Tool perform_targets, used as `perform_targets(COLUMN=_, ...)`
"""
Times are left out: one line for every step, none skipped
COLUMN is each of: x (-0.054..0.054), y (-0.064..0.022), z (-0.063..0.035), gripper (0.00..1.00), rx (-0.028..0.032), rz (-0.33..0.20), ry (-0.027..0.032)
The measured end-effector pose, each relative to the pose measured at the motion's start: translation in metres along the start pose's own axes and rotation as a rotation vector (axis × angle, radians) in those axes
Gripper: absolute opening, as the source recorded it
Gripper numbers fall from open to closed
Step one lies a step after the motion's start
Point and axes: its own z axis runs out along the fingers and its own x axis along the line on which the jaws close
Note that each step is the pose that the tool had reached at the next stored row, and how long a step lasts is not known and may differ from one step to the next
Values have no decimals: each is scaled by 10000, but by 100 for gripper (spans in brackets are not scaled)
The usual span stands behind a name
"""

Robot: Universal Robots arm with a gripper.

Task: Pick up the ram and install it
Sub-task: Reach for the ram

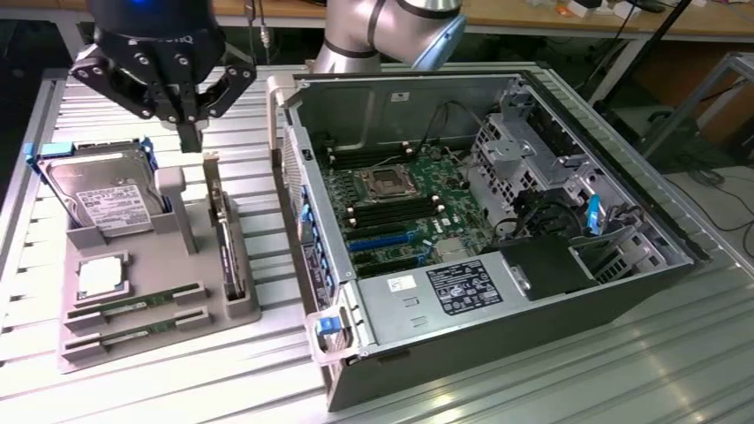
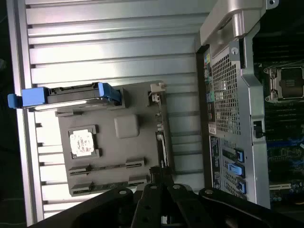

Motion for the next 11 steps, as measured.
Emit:
perform_targets(x=67, y=-37, z=-3, gripper=11, rx=0, rz=0, ry=-1)
perform_targets(x=107, y=-61, z=-6, gripper=11, rx=1, rz=1, ry=1)
perform_targets(x=142, y=-82, z=-7, gripper=11, rx=0, rz=0, ry=0)
perform_targets(x=184, y=-107, z=-9, gripper=11, rx=-1, rz=0, ry=-1)
perform_targets(x=221, y=-129, z=-12, gripper=11, rx=0, rz=0, ry=0)
perform_targets(x=264, y=-155, z=-14, gripper=11, rx=0, rz=0, ry=-1)
perform_targets(x=318, y=-188, z=-17, gripper=11, rx=-1, rz=0, ry=0)
perform_targets(x=414, y=-245, z=-22, gripper=11, rx=-1, rz=0, ry=-1)
perform_targets(x=527, y=-313, z=-29, gripper=11, rx=0, rz=-1, ry=0)
perform_targets(x=625, y=-349, z=-33, gripper=11, rx=1, rz=0, ry=1)
perform_targets(x=633, y=-350, z=-33, gripper=11, rx=0, rz=0, ry=0)
